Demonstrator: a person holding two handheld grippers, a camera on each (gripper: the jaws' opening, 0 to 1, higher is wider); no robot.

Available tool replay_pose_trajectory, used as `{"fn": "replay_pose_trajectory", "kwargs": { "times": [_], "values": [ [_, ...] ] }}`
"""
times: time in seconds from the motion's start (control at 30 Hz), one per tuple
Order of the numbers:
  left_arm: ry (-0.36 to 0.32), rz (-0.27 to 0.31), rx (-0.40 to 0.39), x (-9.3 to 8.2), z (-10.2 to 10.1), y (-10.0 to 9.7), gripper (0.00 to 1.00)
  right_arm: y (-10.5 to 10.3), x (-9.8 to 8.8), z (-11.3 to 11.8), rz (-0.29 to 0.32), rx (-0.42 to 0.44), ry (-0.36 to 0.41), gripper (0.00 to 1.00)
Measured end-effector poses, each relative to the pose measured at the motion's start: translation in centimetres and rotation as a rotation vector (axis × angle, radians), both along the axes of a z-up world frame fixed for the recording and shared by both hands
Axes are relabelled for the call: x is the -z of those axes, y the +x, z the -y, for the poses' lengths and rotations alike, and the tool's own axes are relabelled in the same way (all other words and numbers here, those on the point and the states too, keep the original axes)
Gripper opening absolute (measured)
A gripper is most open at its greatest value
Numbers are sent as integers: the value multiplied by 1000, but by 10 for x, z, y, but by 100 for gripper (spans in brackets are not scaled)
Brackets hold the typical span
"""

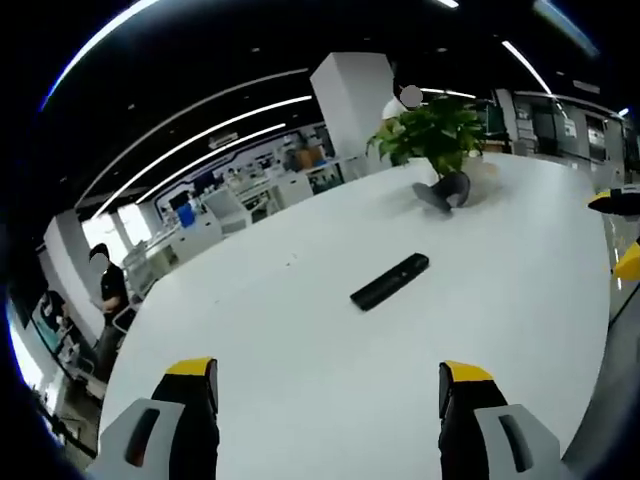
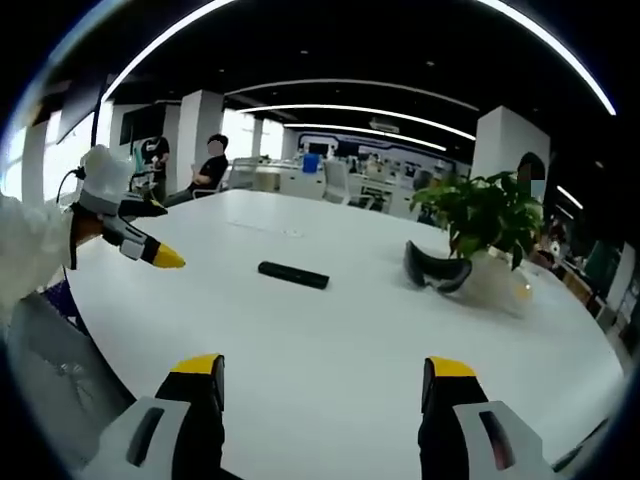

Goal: Press the specified remote control buttons in sequence, fully releasing each button before pressing the next.

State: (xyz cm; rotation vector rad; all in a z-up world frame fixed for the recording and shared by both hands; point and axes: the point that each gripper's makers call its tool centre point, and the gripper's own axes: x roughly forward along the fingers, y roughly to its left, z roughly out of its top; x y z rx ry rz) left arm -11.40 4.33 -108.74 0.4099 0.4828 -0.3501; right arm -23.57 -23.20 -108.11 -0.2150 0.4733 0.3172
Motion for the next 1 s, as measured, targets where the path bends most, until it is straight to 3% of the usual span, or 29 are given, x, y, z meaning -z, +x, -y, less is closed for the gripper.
{"fn": "replay_pose_trajectory", "kwargs": {
  "times": [0.37, 0.73, 0.9, 1.0],
  "values": [
    [45, 25, 92, -6, 28, 48, 89, -1, 5, -1, -23, -13, -23, 80],
    [137, -44, 235, 9, 53, 78, 80, -2, 9, -2, -37, -19, -38, 79],
    [222, -116, 313, 30, 63, 86, 78, -2, 10, -1, -40, -15, -41, 79],
    [235, -156, 345, 42, 69, 87, 75, -2, 11, 0, -45, -11, -44, 79]
  ]
}}
